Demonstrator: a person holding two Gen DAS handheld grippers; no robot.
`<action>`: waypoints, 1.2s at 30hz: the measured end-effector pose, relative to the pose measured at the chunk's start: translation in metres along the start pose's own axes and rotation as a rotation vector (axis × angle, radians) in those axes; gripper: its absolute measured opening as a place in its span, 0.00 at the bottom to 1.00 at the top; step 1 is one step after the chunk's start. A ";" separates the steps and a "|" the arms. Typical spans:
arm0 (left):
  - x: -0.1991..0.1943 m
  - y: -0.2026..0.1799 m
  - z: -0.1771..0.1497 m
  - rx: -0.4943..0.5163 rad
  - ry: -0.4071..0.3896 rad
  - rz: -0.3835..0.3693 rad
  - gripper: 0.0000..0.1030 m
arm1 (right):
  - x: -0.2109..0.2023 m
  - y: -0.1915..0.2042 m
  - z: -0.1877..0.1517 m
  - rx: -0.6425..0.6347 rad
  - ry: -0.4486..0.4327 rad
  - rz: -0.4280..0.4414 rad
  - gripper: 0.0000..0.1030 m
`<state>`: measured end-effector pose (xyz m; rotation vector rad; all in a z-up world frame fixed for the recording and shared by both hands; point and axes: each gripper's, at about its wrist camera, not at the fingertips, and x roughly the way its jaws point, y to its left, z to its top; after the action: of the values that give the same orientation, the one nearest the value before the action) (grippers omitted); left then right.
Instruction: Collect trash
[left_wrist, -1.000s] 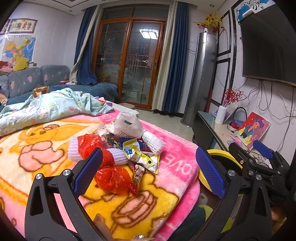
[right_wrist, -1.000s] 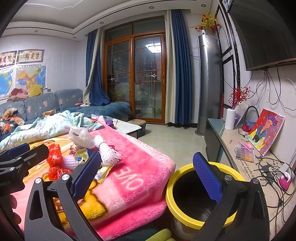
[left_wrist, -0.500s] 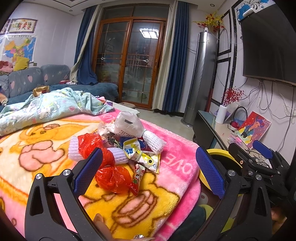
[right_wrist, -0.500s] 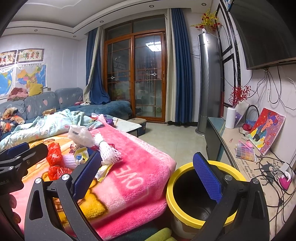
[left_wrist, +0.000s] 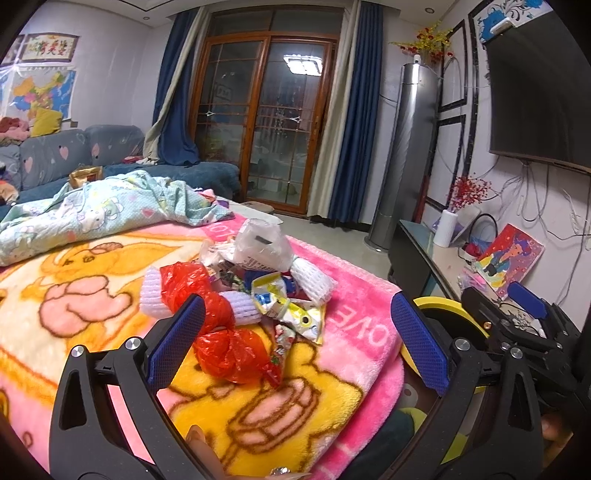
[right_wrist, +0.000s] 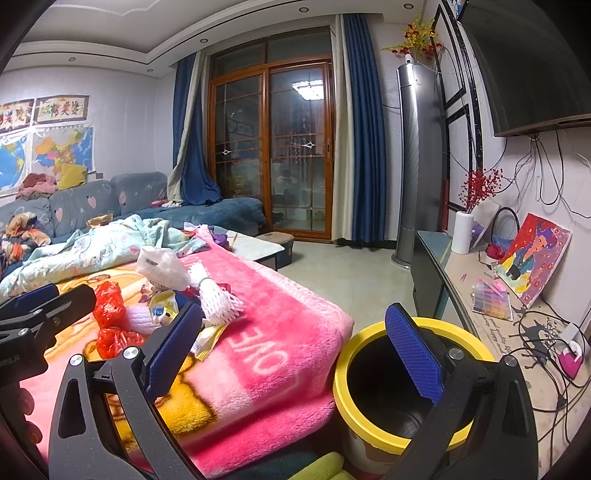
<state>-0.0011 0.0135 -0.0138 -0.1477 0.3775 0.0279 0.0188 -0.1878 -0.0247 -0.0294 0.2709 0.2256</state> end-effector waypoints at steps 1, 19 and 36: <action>0.000 0.003 -0.001 -0.009 0.000 0.009 0.90 | 0.000 0.000 0.000 -0.001 0.002 0.012 0.94; 0.000 0.077 0.007 -0.192 0.022 0.170 0.90 | 0.037 0.042 0.021 -0.111 0.065 0.204 0.94; 0.024 0.130 0.015 -0.288 0.137 0.153 0.90 | 0.115 0.091 0.048 -0.279 0.161 0.402 0.94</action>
<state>0.0199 0.1445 -0.0266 -0.4069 0.5205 0.2246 0.1187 -0.0712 -0.0091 -0.2720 0.4035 0.6621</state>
